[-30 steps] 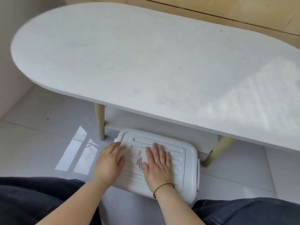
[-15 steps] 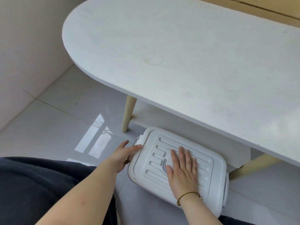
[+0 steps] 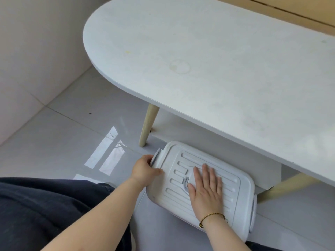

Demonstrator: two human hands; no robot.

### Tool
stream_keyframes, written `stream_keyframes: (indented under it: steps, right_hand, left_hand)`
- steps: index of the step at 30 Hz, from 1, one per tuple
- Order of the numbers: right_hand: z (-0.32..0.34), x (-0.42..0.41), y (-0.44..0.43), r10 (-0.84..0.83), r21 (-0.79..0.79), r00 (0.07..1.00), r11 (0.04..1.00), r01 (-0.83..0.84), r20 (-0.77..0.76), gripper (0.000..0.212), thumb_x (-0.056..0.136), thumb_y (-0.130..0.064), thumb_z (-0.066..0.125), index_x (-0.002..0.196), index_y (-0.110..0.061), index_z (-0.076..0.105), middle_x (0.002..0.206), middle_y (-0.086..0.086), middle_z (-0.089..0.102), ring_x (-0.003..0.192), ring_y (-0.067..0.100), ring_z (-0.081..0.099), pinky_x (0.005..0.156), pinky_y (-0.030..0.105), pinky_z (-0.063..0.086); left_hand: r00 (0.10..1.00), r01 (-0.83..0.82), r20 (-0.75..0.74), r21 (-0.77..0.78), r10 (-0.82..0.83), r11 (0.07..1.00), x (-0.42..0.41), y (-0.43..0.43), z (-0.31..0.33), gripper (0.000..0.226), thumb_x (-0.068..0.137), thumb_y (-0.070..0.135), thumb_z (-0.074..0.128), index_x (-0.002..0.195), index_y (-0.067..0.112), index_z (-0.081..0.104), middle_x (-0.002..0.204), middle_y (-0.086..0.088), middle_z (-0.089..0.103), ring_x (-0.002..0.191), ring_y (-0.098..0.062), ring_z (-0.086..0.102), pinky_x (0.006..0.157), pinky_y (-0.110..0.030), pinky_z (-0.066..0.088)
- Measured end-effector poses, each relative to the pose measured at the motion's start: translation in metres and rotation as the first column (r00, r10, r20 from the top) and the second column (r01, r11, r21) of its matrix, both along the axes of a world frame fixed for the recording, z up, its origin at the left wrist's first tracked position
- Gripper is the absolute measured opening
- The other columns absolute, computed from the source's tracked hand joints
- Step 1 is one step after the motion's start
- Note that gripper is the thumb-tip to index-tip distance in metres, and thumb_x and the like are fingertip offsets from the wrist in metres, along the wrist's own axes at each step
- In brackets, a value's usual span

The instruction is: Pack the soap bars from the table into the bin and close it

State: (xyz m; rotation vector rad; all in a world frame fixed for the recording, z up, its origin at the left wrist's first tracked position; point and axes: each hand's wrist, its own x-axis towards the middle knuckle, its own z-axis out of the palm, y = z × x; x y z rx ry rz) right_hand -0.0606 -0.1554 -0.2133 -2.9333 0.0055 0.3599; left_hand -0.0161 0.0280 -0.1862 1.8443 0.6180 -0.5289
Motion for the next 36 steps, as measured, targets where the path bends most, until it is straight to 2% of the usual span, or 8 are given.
stream_keyframes:
  steps: [5, 13, 18, 20, 22, 26, 32, 36]
  right_hand:
    - [-0.001, 0.0, -0.001, 0.005, 0.014, 1.0, 1.0, -0.005, -0.016, 0.055, 0.096, -0.041, 0.02, 0.144, -0.03, -0.005, 0.154, -0.002, -0.018, 0.143, 0.02, -0.018, 0.108, 0.034, -0.024]
    - [0.0, 0.0, -0.001, 0.028, 0.009, 0.999, 1.0, -0.028, -0.019, 0.055, 0.096, -0.041, 0.02, 0.143, -0.029, -0.008, 0.143, -0.006, -0.028, 0.139, 0.018, -0.023, 0.089, 0.024, -0.043]
    - [-0.001, 0.0, -0.001, 0.028, 0.019, 0.999, 0.999, -0.027, -0.036, 0.056, 0.096, -0.04, 0.022, 0.143, -0.029, -0.007, 0.142, -0.006, -0.029, 0.141, 0.021, -0.02, 0.09, 0.024, -0.043]
    - [0.0, 0.0, 0.0, 0.035, 0.003, 0.998, 0.999, -0.035, -0.048, 0.056, 0.096, -0.04, 0.021, 0.143, -0.029, -0.007, 0.149, -0.003, -0.023, 0.142, 0.022, -0.02, 0.089, 0.024, -0.043]
    - [0.001, 0.001, 0.0, 0.036, -0.001, 0.997, 0.999, -0.036, -0.065, 0.056, 0.096, -0.04, 0.02, 0.144, -0.029, -0.007, 0.153, -0.001, -0.019, 0.142, 0.023, -0.019, 0.089, 0.025, -0.043]
    - [0.004, 0.003, -0.002, 0.035, 0.009, 0.991, 0.999, -0.035, -0.131, 0.056, 0.096, -0.042, 0.017, 0.144, -0.029, -0.009, 0.155, 0.001, -0.02, 0.142, 0.021, -0.021, 0.104, 0.033, -0.032]
    - [0.032, 0.005, -0.015, 0.07, 0.127, 0.969, 0.991, -0.041, -0.239, 0.063, 0.096, -0.037, 0.029, 0.145, -0.027, -0.01, 0.156, -0.002, -0.018, 0.144, 0.018, -0.014, 0.116, 0.034, -0.009]
    - [0.076, 0.0, -0.023, 0.054, 0.215, 0.98, 0.976, -0.012, -0.191, 0.065, 0.095, -0.028, 0.036, 0.146, -0.026, -0.002, 0.158, 0.0, 0.003, 0.144, 0.018, 0.009, 0.116, 0.032, 0.009]
  left_hand:
    - [0.989, -0.142, 0.045, 0.085, 0.138, 0.986, -0.009, -0.016, -0.009, 0.039, 0.075, 0.008, 0.066, 0.109, 0.006, 0.049, 0.093, -0.002, 0.052, 0.084, -0.019, 0.048, 0.072, -0.028, 0.036]
    - [0.964, -0.254, 0.076, -0.022, 0.255, 0.967, -0.013, -0.016, -0.017, 0.033, 0.078, 0.01, 0.066, 0.107, 0.015, 0.05, 0.094, 0.002, 0.055, 0.09, -0.019, 0.051, 0.078, -0.028, 0.038]
    - [0.971, -0.193, 0.152, 0.051, 0.183, 0.98, -0.018, -0.021, -0.017, 0.018, 0.083, 0.013, 0.059, 0.095, 0.021, 0.048, 0.081, 0.012, 0.055, 0.096, -0.025, 0.057, 0.075, -0.027, 0.037]
    - [0.98, -0.095, 0.188, 0.178, 0.061, 0.979, -0.021, -0.023, -0.016, 0.027, 0.087, 0.016, 0.054, 0.113, 0.019, 0.049, 0.104, 0.001, 0.06, 0.111, -0.029, 0.053, 0.084, -0.032, 0.04]
    - [0.935, 0.111, 0.246, 0.48, -0.255, 0.87, -0.026, -0.023, -0.019, 0.046, 0.091, 0.017, 0.046, 0.136, 0.018, 0.034, 0.147, -0.007, 0.034, 0.136, -0.027, 0.029, 0.11, -0.035, 0.022]
    - [0.756, 0.408, 0.087, 0.713, -0.649, 0.57, -0.033, -0.028, -0.024, 0.05, 0.098, 0.033, 0.024, 0.144, 0.027, 0.006, 0.156, 0.005, -0.006, 0.143, -0.015, -0.014, 0.114, -0.034, -0.015]
    - [0.632, 0.611, -0.18, 0.715, -0.754, 0.341, -0.025, -0.027, 0.006, 0.056, 0.095, 0.043, 0.025, 0.144, 0.02, 0.01, 0.157, 0.002, 0.002, 0.144, -0.017, -0.009, 0.115, -0.043, -0.012]
    - [0.638, 0.609, -0.169, 0.708, -0.752, 0.358, -0.021, -0.036, 0.058, 0.055, 0.094, 0.041, 0.034, 0.142, 0.019, 0.02, 0.148, -0.002, 0.034, 0.141, -0.018, 0.019, 0.116, -0.037, 0.01]
